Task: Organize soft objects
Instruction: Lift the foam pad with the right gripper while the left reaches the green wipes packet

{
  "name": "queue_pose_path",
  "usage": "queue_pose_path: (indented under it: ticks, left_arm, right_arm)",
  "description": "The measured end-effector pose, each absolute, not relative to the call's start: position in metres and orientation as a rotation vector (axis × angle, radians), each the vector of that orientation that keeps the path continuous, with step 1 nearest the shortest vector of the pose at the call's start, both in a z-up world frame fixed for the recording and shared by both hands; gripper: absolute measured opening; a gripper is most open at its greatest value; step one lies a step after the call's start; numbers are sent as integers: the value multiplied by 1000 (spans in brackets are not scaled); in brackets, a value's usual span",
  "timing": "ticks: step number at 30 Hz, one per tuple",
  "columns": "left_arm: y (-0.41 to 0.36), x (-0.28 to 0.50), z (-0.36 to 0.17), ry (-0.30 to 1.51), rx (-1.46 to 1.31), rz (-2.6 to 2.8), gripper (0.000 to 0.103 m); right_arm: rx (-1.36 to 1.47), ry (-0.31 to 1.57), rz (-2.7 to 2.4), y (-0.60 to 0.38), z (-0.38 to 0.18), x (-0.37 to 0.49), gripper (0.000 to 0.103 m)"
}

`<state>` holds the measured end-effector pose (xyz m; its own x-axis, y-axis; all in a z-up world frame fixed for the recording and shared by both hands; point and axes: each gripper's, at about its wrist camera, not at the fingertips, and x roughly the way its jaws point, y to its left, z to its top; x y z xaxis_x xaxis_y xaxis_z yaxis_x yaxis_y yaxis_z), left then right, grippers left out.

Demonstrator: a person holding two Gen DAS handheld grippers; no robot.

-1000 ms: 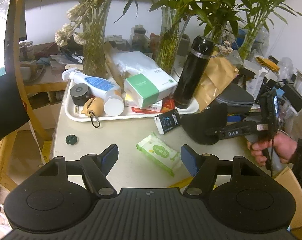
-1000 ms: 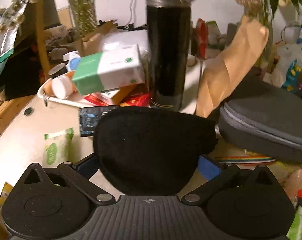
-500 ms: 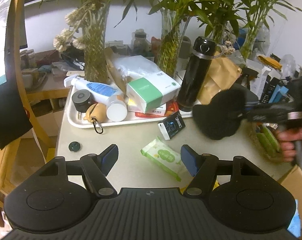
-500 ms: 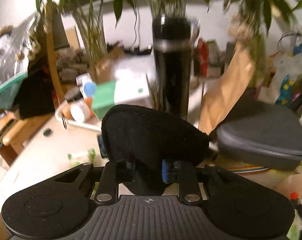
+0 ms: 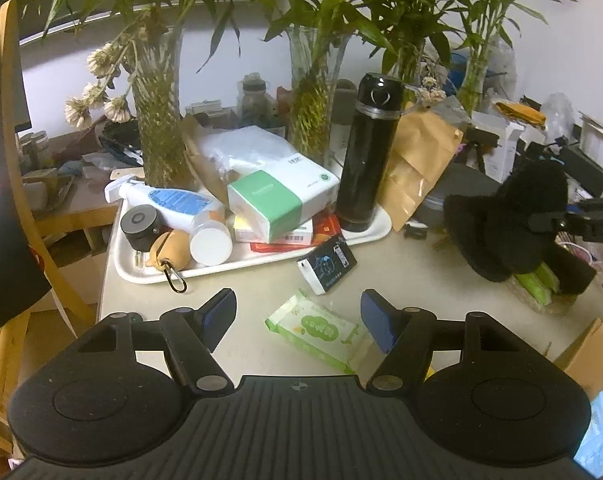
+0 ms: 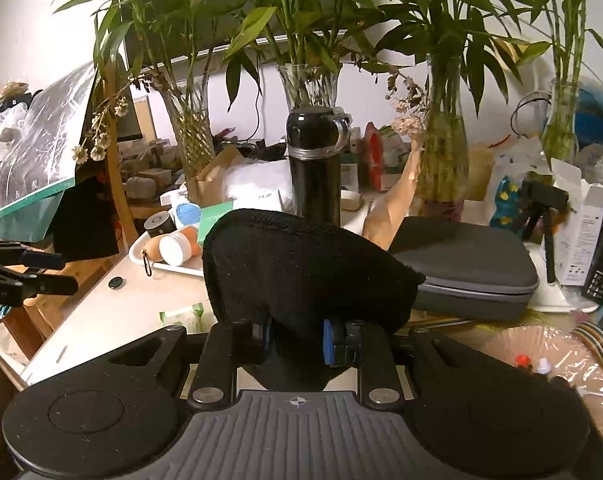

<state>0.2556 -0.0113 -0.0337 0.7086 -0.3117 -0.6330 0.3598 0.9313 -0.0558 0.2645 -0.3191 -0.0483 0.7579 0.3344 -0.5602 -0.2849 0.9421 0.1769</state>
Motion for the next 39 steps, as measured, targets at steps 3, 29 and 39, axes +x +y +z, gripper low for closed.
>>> queue_pose_path:
  ticks: [3, 29, 39]
  left_arm:
    - [-10, 256, -33, 679, 73, -373, 68]
    - [-29, 312, -89, 798, 232, -473, 68]
    - [-36, 357, -121, 1044, 211, -428, 70]
  right_arm:
    - [81, 618, 336, -319, -47, 262, 26]
    - [36, 586, 347, -312, -38, 250, 26]
    - [20, 584, 361, -312, -38, 252, 26]
